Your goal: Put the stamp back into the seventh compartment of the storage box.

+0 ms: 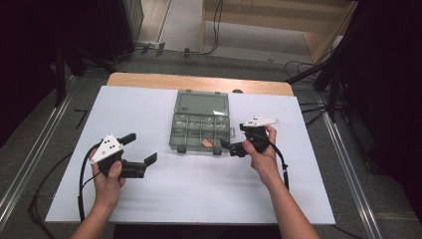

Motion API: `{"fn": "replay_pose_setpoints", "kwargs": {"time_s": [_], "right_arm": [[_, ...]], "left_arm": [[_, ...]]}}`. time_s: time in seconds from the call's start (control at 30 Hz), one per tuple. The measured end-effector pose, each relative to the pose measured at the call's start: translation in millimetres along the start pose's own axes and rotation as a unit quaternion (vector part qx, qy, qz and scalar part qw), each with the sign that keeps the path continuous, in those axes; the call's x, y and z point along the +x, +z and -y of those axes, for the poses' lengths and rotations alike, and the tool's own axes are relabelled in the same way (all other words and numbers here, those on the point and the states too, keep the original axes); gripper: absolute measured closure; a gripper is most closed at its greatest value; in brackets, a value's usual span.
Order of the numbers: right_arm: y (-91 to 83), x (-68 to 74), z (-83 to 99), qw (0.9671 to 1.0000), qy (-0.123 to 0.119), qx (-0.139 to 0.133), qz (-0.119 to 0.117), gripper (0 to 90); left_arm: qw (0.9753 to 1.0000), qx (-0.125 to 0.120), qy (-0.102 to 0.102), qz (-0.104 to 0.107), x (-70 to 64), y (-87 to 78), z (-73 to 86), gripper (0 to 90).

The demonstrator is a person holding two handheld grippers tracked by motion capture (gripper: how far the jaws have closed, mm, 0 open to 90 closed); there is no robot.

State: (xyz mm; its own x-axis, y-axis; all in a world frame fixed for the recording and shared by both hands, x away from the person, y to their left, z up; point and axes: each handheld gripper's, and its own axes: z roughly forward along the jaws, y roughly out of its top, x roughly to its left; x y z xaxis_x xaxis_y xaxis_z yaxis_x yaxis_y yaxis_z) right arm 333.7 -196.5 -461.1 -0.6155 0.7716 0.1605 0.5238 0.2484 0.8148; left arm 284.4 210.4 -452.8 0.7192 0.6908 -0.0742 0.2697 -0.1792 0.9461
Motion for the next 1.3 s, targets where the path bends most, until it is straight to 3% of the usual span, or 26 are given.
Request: {"fn": "replay_pose_setpoints", "kwargs": {"time_s": [0.23, 0.73, 1.3], "right_arm": [[-5.8, -8.6, 4.5, 0.9999, 0.012, -0.009, -0.006, 0.0], [-13.1, -23.0, 10.0, 0.9992, 0.034, -0.022, 0.000, 0.0], [-6.8, -34.6, 14.4, 0.9976, 0.059, -0.036, 0.006, 0.0]], "left_arm": [[0.9999, -0.002, -0.001, 0.012, 0.6, 10.6, -6.1, 0.0], [0.9999, 0.002, -0.002, 0.014, 10.9, 32.4, -17.5, 0.0], [0.9998, 0.000, -0.004, 0.017, 17.7, 59.2, -30.1, 0.0]]}}
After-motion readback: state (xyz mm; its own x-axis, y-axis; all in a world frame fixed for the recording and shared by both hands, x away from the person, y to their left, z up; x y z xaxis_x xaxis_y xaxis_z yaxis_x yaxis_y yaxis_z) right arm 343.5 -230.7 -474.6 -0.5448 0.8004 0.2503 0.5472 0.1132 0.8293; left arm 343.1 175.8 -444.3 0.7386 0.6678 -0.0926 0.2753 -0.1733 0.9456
